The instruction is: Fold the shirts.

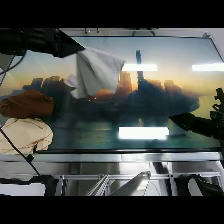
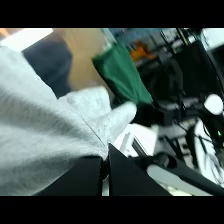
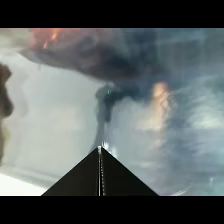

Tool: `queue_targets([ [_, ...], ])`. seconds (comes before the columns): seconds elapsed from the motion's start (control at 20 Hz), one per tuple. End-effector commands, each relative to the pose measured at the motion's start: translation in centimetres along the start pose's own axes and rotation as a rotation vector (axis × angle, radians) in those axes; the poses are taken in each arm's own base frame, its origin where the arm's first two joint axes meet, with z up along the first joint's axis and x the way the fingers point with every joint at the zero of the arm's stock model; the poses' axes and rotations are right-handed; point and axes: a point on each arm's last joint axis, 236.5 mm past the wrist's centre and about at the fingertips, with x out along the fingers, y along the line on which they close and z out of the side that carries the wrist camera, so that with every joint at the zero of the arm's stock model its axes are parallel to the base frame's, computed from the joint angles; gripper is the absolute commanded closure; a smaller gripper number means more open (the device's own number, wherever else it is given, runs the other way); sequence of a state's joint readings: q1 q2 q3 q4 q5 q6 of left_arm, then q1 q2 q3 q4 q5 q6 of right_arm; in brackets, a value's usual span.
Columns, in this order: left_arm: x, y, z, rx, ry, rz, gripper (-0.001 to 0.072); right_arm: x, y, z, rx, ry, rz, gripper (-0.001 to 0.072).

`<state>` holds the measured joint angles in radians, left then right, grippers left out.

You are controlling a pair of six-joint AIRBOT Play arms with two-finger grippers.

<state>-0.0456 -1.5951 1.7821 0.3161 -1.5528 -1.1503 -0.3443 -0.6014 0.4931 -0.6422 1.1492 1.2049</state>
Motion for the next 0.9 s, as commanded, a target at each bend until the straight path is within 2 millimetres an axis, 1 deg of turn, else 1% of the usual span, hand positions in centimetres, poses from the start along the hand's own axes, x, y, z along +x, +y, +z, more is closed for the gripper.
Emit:
queue_targets([
  [0.0,5.1,0.1,-5.5,-0.074,0.162,-0.039,0.0501,-0.8,-1.3,1.2,-0.045,-0.049,-0.031,0.0694],
  [0.05,6.2,1.3,-7.1,-0.107,0.207,-0.026,0.0285,-0.9,-1.5,1.4,-0.062,-0.055,-0.036,0.0694],
  [0.1,7.1,2.6,-8.5,-0.144,0.246,-0.015,0.0014,-1.0,-1.7,1.5,-0.074,-0.059,-0.040,0.0694],
  [0.15,7.5,3.9,-9.7,-0.181,0.279,-0.003,-0.0013,-1.0,-1.7,1.6,-0.078,-0.061,-0.041,0.0693],
  [0.2,7.6,5.3,-10.7,-0.212,0.307,0.010,-0.0013,-1.0,-1.8,1.5,-0.079,-0.058,-0.041,0.0693],
  [0.3,7.0,8.6,-11.7,-0.278,0.334,0.063,-0.0013,-0.5,-2.3,1.3,-0.059,-0.034,-0.040,0.0679],
  [0.35,6.5,10.2,-11.7,-0.302,0.323,0.083,-0.0013,0.0,-2.8,1.2,-0.034,-0.013,-0.039,0.0581],
  [0.4,5.9,12.3,-11.3,-0.332,0.288,0.113,-0.0013,0.6,-3.2,1.1,0.007,0.010,-0.026,0.0353],
  [0.45,5.2,14.4,-10.6,-0.360,0.238,0.143,-0.0013,1.4,-3.5,1.0,0.041,0.029,-0.002,0.0367],
  [0.55,3.7,19.3,-9.1,-0.449,0.114,0.224,-0.0013,3.1,-3.8,1.1,0.050,0.064,0.067,0.0640],
  [0.6,3.1,21.7,-9.1,-0.491,0.075,0.252,0.0018,4.1,-3.9,0.8,0.052,0.087,0.097,0.0694],
  [0.65,3.0,23.3,-9.5,-0.523,0.064,0.262,0.0072,5.3,-4.1,0.2,0.067,0.125,0.122,0.0695],
  [0.75,3.2,25.9,-11.0,-0.587,0.075,0.259,0.0079,7.3,-5.0,-1.4,0.132,0.201,0.144,0.0694],
  [0.8,3.5,26.8,-11.7,-0.613,0.081,0.258,0.0079,7.9,-5.4,-1.7,0.188,0.222,0.154,0.0693],
  [0.85,3.8,27.6,-12.3,-0.631,0.087,0.256,0.0079,8.5,-5.8,-1.7,0.262,0.224,0.166,0.0694],
])
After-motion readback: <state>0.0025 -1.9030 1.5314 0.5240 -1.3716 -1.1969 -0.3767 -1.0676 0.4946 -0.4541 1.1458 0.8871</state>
